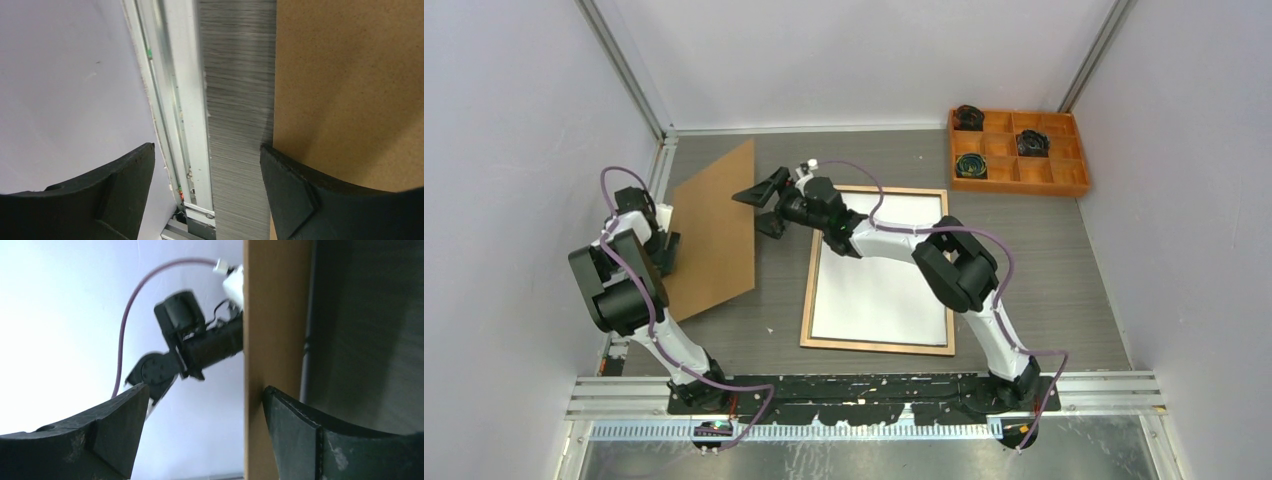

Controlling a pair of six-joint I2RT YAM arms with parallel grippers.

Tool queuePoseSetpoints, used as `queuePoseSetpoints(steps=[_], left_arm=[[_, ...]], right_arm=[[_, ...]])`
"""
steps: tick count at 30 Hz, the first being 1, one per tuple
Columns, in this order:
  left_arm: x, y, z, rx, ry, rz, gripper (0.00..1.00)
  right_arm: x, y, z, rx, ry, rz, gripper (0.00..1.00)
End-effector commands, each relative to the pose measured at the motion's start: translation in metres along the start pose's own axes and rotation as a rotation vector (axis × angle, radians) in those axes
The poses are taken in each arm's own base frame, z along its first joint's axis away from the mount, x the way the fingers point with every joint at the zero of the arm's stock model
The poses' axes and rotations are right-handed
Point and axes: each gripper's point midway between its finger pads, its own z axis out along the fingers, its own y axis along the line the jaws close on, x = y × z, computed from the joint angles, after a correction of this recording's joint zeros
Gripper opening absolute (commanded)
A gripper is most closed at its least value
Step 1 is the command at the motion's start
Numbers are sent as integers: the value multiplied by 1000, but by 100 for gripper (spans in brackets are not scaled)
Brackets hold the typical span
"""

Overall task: Put the photo into the frame
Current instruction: Turn over the photo frame item at the center of the board.

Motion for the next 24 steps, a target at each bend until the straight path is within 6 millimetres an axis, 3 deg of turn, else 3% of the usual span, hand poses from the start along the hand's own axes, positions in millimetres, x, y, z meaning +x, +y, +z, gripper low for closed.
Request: queuePoseSetpoints(steps=[1,9,15,18,21,24], left_arm=[[24,-73,1,281,59,8,81],[22,-70,-2,272,49,10,81],[12,-62,-13,266,15,20,88],[-5,-56,-35,270,-51,42,96],[-29,-60,-72,320,-151,80,100],[-48,-70,-114,418,-262,118,100]], right_arm=[[57,60,-14,-166,176,23,87],[56,60,-23,-136,155,-11,82],[45,45,-40,1,82,-113,61],[41,39,-44,80,58,-155,35],[39,39,-43,115,53,-158,12],[38,39,-39,135,48,-146,4]])
